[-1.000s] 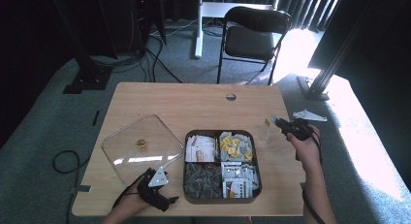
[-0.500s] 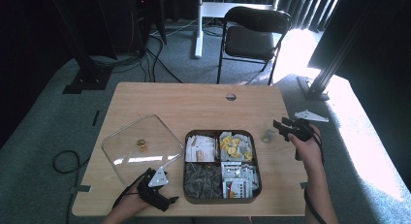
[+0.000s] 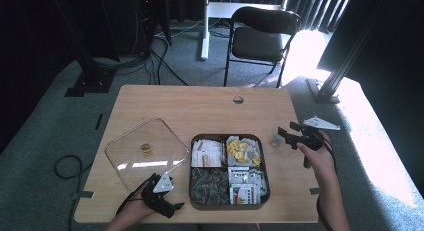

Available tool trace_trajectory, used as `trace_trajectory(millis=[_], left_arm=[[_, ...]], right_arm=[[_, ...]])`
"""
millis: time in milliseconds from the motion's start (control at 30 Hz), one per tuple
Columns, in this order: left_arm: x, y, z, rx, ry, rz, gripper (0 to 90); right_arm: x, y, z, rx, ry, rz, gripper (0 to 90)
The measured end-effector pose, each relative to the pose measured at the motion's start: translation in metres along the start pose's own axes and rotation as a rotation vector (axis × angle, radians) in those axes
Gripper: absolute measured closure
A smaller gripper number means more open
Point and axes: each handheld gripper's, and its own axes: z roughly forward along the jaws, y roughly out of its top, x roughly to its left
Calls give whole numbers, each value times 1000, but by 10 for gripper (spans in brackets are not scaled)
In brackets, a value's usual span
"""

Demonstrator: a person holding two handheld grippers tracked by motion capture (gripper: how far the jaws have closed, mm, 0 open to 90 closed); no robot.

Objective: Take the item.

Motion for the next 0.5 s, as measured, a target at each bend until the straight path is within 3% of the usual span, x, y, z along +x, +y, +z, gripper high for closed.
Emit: trace_trajectory(millis=[233, 500], left_arm=[[0, 0, 0, 0, 0, 0, 12], [0, 0, 0, 0, 0, 0, 12]], right_arm=[[9, -2, -5, -14, 29, -24, 199], [19, -10, -13, -17, 63, -59, 135]])
